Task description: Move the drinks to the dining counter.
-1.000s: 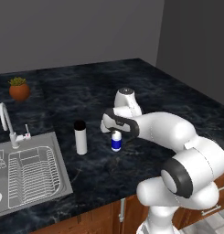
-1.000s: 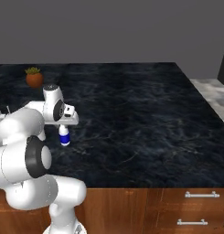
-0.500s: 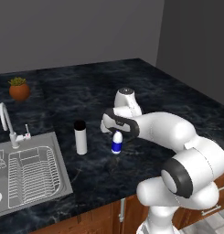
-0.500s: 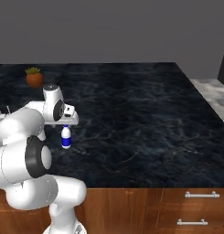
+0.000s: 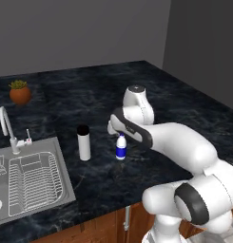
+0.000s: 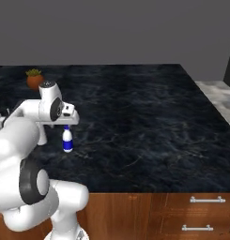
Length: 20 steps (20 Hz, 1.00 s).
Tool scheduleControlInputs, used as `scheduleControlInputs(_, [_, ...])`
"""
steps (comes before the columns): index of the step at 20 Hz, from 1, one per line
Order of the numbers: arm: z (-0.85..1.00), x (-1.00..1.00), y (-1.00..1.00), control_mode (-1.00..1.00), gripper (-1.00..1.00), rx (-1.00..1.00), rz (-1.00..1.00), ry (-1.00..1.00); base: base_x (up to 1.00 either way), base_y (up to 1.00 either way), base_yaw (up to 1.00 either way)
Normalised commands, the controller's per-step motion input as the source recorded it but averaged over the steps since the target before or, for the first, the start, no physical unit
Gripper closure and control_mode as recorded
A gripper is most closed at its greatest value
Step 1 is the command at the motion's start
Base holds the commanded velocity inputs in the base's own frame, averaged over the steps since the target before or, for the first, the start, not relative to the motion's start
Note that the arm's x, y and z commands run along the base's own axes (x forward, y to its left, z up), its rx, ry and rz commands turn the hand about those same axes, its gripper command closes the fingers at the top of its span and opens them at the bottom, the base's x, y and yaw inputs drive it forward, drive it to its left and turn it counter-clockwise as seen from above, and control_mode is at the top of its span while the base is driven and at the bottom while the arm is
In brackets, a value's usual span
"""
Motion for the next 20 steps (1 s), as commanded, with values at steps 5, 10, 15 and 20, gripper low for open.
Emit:
scheduleControlInputs(5, [0.58,-0.61,-0.06,-1.0,-1.0,0.0,0.0,-0.06,0.0,0.0,0.0])
scheduleControlInputs(10, [0.3,-0.99,-0.22,-1.0,-1.0,0.01,-0.04,-0.06,0.0,0.0,0.0])
scheduleControlInputs(15, [0.14,-1.0,-0.32,-1.0,-1.0,0.04,-0.07,-0.05,0.0,0.0,0.0])
scheduleControlInputs(20, [0.01,-0.88,-0.25,-1.0,-1.0,0.06,-0.09,-0.04,0.0,0.0,0.0])
